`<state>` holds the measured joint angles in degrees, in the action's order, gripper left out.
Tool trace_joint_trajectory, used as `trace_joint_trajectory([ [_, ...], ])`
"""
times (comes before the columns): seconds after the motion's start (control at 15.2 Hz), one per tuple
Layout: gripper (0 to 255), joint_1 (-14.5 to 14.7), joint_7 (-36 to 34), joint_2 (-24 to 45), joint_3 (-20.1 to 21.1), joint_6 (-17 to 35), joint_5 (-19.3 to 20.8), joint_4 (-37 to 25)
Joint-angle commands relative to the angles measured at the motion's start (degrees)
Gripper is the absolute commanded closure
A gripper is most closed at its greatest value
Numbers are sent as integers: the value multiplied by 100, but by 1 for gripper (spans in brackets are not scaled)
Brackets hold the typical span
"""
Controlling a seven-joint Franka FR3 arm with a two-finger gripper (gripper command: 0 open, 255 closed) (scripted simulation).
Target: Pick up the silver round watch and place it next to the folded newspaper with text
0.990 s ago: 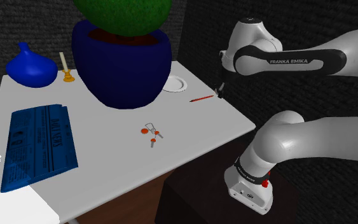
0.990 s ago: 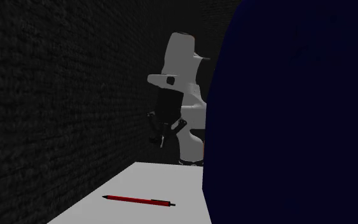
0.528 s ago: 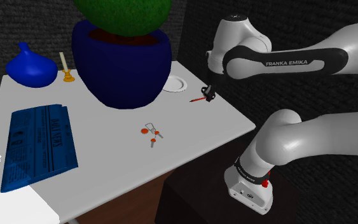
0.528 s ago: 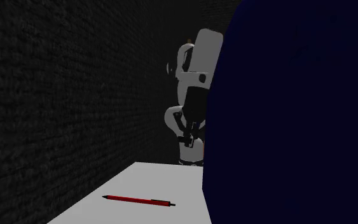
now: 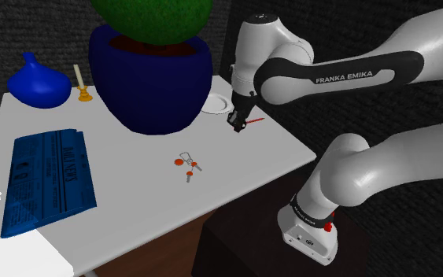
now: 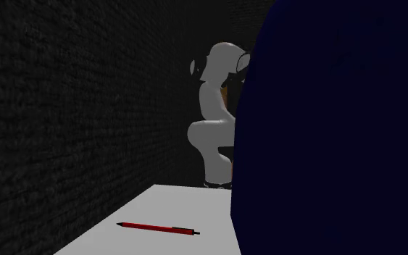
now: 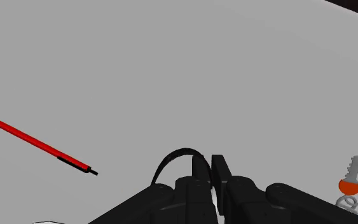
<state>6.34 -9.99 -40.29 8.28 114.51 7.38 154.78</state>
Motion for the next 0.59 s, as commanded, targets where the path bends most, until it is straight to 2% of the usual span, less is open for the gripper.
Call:
trace_joint_trajectory([
  [0.0,255,141,-325,274,277,28,-159,-193],
  [0.53,255,392,-1428,1530,1194,24,-395,-1296],
])
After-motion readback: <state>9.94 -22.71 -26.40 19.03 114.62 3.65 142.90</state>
